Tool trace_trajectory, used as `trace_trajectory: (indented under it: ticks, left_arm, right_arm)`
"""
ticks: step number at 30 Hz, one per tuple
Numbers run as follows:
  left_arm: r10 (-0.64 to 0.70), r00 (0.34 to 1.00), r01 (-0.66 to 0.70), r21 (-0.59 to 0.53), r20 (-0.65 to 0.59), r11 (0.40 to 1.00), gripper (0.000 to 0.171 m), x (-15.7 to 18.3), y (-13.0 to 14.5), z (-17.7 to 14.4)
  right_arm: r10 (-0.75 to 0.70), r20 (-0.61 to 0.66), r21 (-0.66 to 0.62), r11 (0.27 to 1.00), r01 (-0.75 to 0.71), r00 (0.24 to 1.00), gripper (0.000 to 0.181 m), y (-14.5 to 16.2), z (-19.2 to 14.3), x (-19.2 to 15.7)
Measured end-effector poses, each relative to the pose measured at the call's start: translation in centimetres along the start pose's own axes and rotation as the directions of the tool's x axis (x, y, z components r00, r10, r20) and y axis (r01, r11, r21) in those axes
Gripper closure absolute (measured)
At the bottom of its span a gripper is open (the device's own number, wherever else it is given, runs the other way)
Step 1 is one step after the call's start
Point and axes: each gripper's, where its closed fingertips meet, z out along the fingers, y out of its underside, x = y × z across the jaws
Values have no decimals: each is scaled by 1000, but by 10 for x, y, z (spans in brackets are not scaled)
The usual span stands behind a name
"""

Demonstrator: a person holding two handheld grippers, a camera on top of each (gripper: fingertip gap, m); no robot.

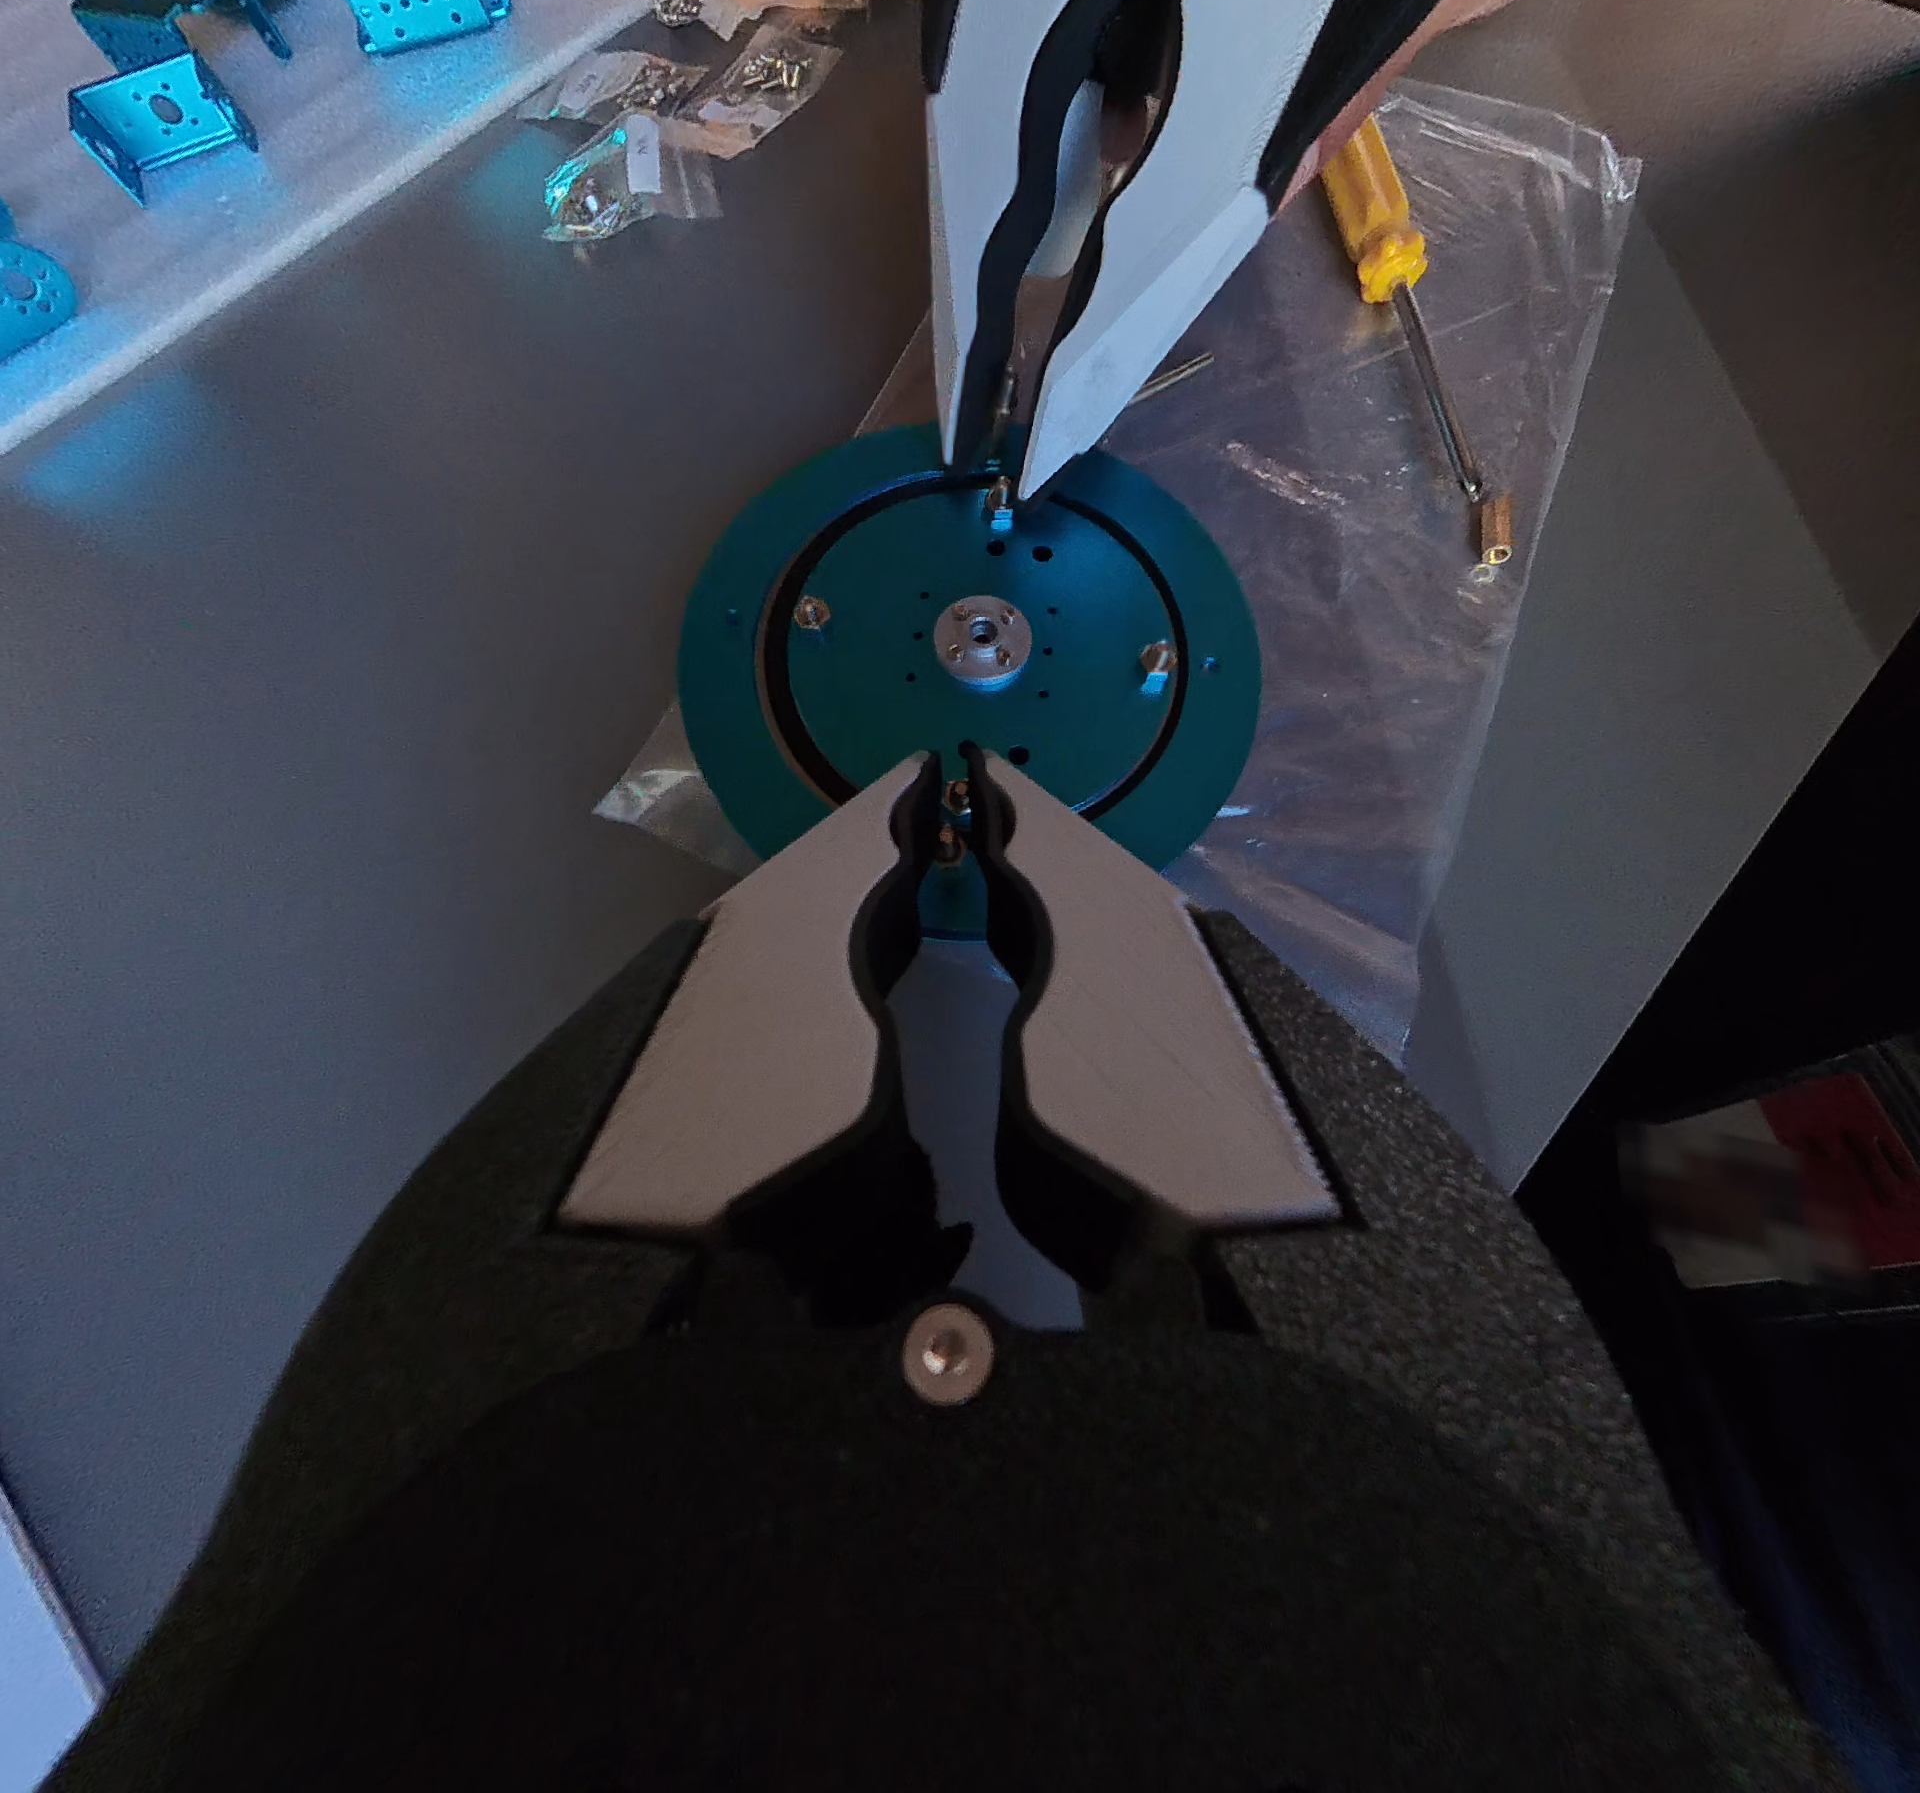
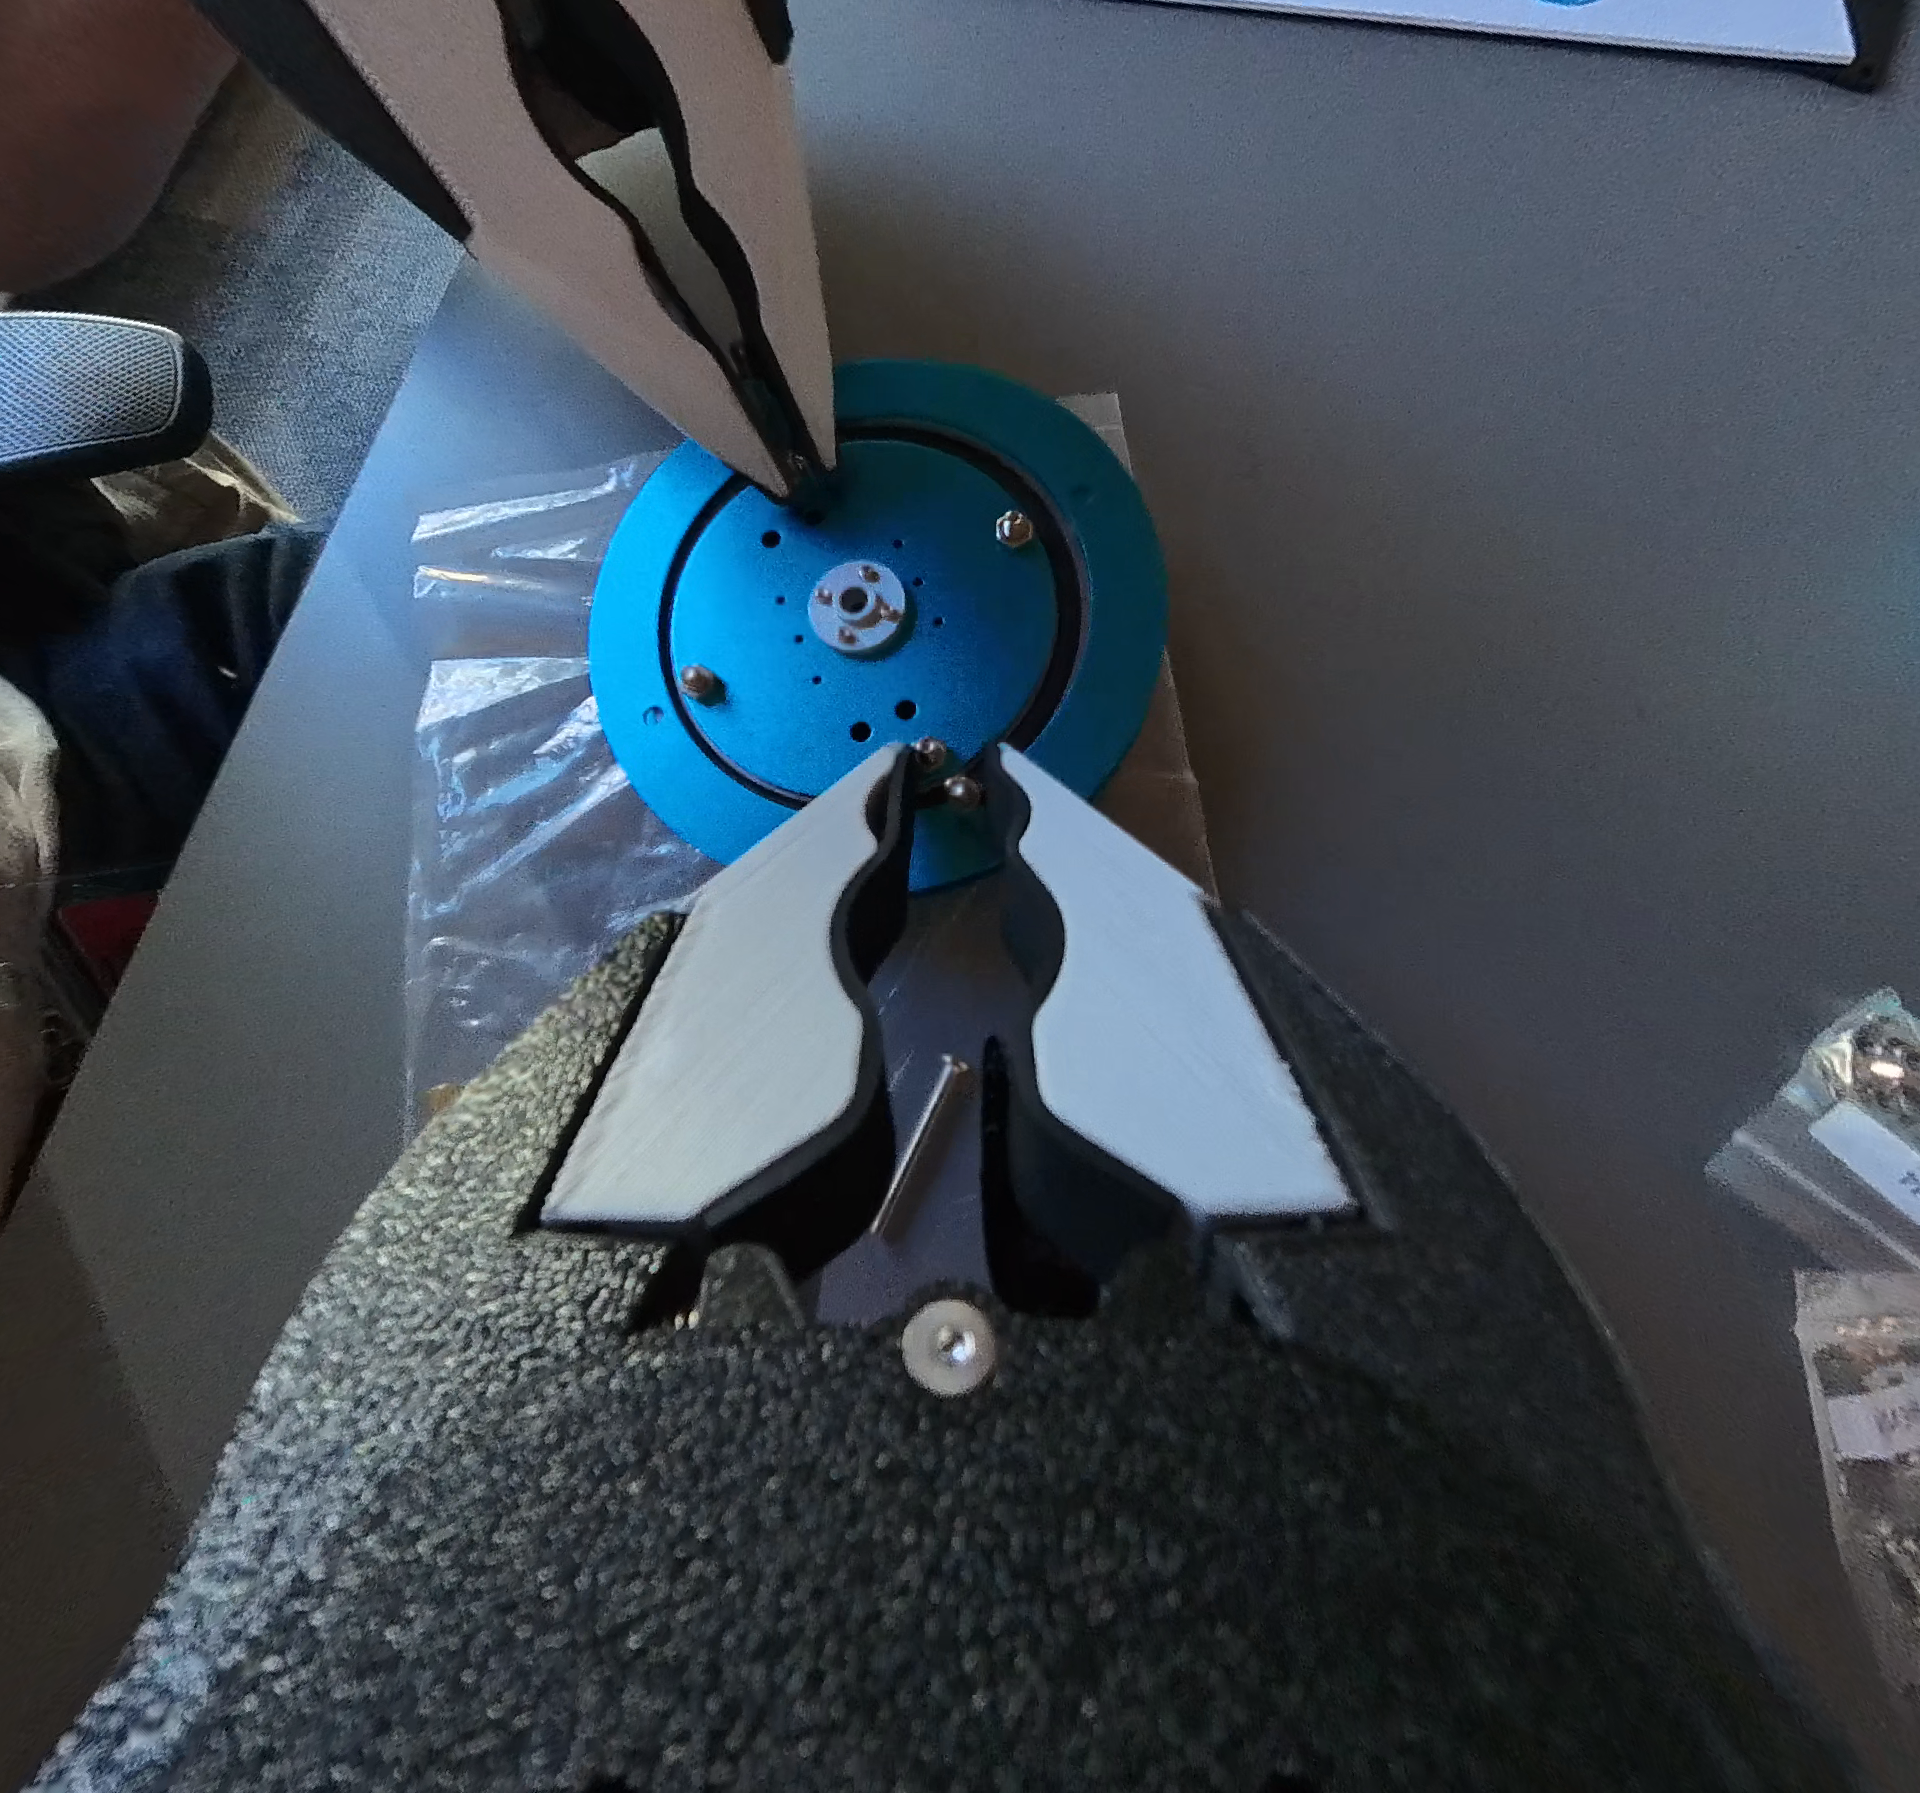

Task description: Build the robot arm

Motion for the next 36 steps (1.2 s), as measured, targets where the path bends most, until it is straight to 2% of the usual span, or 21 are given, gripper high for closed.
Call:
trace_trajectory:
  ticks: [7,13,16,19,22,25,28,30,32,36]
  left_arm:
    - [76,993,-77,-9,-86,997,170,22,-20,19]
    - [90,970,-100,-36,-226,994,169,31,-27,33]
    - [91,972,-99,-30,-215,995,159,23,-30,35]
    - [47,979,-37,51,-199,998,150,16,-38,20]
    - [-1,983,18,93,-184,995,138,13,-34,8]
    - [-41,980,59,87,-195,994,115,15,-24,11]
    - [-84,971,100,66,-222,993,111,16,-19,20]
    - [-71,973,87,64,-220,994,112,15,-20,22]
    - [-44,974,56,47,-222,997,124,17,-19,24]
    - [-15,984,21,33,-178,999,132,13,-18,28]
  right_arm:
    - [-4,-117,-72,997,-5,993,174,24,-33,-19]
    - [138,-87,-58,988,-143,987,175,39,-47,-21]
    - [110,-125,-38,993,-116,986,176,44,-47,-15]
    - [130,-114,26,991,-128,985,163,41,-52,-17]
    - [95,-85,75,993,-88,992,137,35,-62,-26]
    - [68,-129,103,993,-54,989,99,32,-56,-20]
    - [118,-81,107,988,-109,990,97,26,-41,-25]
    - [109,-103,91,991,-100,989,94,22,-32,-24]
    - [76,-132,34,997,-72,988,93,25,-24,-22]
    - [111,-94,48,993,-107,989,104,23,-21,-21]
